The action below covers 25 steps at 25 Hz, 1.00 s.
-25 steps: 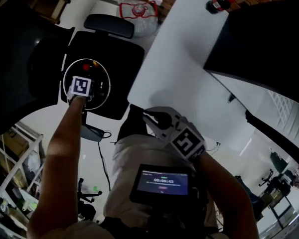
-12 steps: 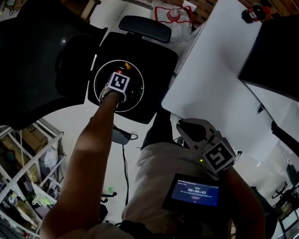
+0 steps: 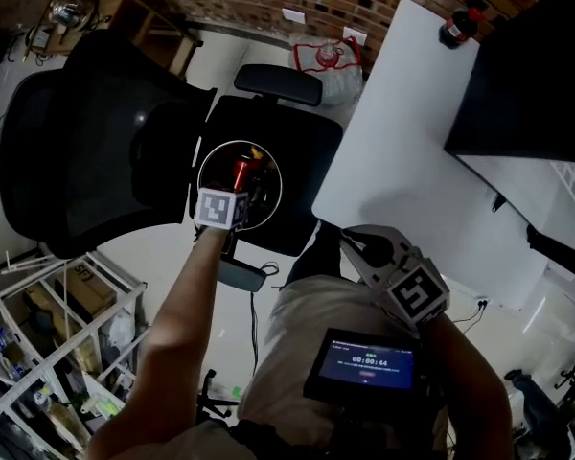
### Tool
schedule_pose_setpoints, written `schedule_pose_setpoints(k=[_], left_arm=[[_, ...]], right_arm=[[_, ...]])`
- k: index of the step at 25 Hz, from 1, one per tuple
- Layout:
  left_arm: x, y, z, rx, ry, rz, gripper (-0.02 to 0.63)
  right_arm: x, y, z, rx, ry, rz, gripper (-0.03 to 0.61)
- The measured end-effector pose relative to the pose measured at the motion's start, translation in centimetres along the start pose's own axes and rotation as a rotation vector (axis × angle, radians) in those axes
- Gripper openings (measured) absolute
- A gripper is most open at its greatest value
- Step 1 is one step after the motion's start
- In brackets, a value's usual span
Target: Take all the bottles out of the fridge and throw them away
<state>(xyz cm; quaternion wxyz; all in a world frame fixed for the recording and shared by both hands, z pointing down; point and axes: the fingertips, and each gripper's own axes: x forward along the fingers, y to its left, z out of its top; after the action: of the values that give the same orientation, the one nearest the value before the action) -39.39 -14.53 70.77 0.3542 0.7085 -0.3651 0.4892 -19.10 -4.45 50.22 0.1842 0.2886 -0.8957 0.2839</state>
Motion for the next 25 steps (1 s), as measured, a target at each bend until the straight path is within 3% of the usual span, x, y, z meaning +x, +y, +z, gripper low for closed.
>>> schedule_pose_setpoints(k=[4,7,11,14,17,25], left_arm=[[-3.3,-4.7,0.9,0.051,-0.126,-0.019,0.060],[-6.2,-9.6,2.8,0.089,-0.234,-0.067,0.011],[-10.5,-16.7,6.9,0.155,-0.416,-0.170,0.009],[-12.9,-21.2,9.5,0.253,-0.512,-0.214,0.009],[-14.8,-25.2,11.8,0.290,-0.602,-0.278,0.009],[-17.5,-36.0,16.0,0.421,-0.712,-0.453,0.009]], right_arm=[[-2.0,-1.2,0.8,0.011,-0.068,-0.043,0.008],[-3.9,-2.0,1.2,0.054,-0.122,-0.078,0.008],[-6.2,-3.3,1.4,0.048,-0.196,-0.117,0.008],[-8.5,-4.4,1.4,0.061,-0.245,-0.154,0.008],[-11.5,-6.0,1.5,0.096,-0.305,-0.205,0.008],[-20.0,-9.1,0.9,0.136,-0.426,-0.345,0.008]])
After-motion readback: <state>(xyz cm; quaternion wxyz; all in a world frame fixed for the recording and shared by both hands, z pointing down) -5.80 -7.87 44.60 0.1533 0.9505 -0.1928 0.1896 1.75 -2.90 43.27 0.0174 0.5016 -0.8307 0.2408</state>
